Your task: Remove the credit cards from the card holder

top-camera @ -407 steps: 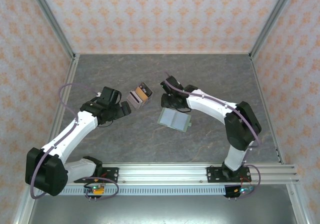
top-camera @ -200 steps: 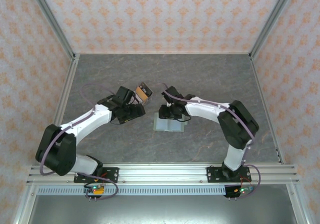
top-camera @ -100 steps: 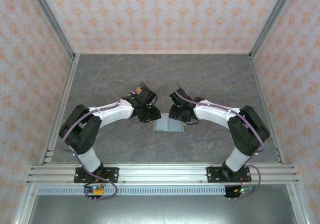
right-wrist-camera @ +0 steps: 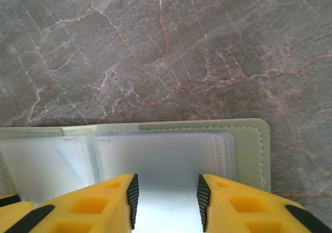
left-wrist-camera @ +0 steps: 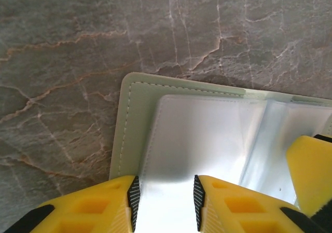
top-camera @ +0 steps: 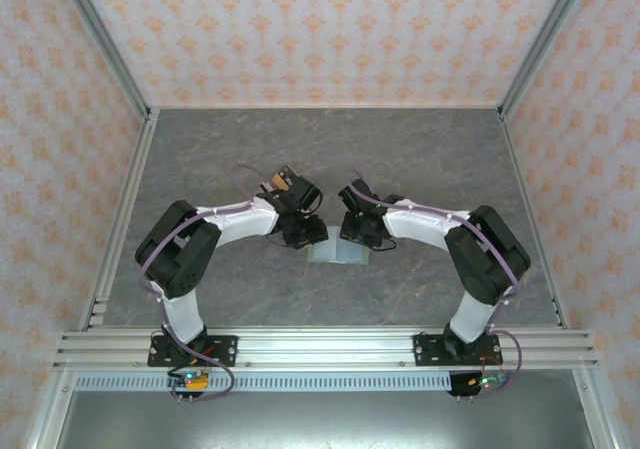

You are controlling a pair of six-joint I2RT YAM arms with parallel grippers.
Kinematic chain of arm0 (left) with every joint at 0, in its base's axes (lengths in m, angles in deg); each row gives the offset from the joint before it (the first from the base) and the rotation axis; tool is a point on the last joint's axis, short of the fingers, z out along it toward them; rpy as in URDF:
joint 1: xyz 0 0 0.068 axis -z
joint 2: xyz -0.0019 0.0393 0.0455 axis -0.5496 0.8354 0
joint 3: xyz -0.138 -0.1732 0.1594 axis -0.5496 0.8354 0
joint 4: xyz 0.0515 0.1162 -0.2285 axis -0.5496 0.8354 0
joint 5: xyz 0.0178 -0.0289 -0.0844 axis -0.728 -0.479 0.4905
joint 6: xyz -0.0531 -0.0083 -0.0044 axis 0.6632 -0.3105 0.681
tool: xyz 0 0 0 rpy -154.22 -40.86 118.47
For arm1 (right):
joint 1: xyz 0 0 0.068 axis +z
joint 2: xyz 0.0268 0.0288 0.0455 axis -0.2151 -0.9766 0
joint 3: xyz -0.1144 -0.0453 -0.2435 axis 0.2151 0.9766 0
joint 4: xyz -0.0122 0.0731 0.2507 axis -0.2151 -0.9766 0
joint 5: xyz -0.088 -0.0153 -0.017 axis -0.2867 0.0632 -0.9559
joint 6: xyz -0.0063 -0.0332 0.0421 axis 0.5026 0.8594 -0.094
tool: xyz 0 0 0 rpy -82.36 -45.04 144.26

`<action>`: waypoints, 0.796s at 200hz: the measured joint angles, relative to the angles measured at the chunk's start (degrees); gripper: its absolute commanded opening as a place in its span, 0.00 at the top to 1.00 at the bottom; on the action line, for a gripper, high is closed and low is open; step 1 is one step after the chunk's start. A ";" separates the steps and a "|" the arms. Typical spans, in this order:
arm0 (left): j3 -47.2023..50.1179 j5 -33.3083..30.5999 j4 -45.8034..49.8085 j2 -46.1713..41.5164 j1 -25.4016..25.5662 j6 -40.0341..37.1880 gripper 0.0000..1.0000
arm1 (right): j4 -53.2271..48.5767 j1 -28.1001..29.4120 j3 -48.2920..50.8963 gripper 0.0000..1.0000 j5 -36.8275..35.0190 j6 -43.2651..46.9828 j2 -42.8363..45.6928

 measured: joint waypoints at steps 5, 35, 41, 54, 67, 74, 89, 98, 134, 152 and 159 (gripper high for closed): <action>-0.09 0.11 0.02 0.11 -0.04 0.09 0.69 | 0.20 0.00 0.00 0.62 0.09 -0.02 -0.04; -0.46 0.68 -0.02 0.57 0.02 0.15 0.74 | 1.40 0.00 0.20 0.63 0.55 -0.09 -0.20; -0.55 1.09 -0.13 0.74 0.02 0.15 0.74 | 1.60 0.00 0.28 0.64 0.68 -0.09 -0.22; -0.59 1.68 -0.46 0.92 0.02 0.15 0.75 | 2.03 -0.13 0.42 0.64 0.96 -0.28 -0.22; -0.61 2.19 -0.81 0.96 0.02 0.17 0.75 | 2.21 -0.33 0.48 0.64 1.31 -0.39 -0.22; -0.61 2.69 -1.05 0.96 0.02 0.17 0.75 | 2.23 -0.39 0.48 0.64 1.42 -0.46 -0.20; -0.66 3.85 -1.75 0.96 0.07 0.17 0.75 | 2.32 -0.61 0.48 0.63 1.68 -0.46 -0.20; -0.81 4.44 -1.81 0.96 0.07 0.17 0.74 | 2.34 -0.74 0.52 0.61 1.86 -0.46 0.00; -0.85 4.42 -0.74 -2.43 -0.59 -0.83 0.52 | 2.10 -1.40 1.22 0.48 1.73 0.90 5.03; -0.96 3.13 1.66 -7.93 -2.62 -2.08 0.39 | 1.73 -2.01 1.07 0.38 0.11 2.23 11.06; -1.16 2.36 2.89 -10.38 -3.87 -2.86 0.36 | 1.36 -2.27 0.76 0.33 -0.92 2.93 13.55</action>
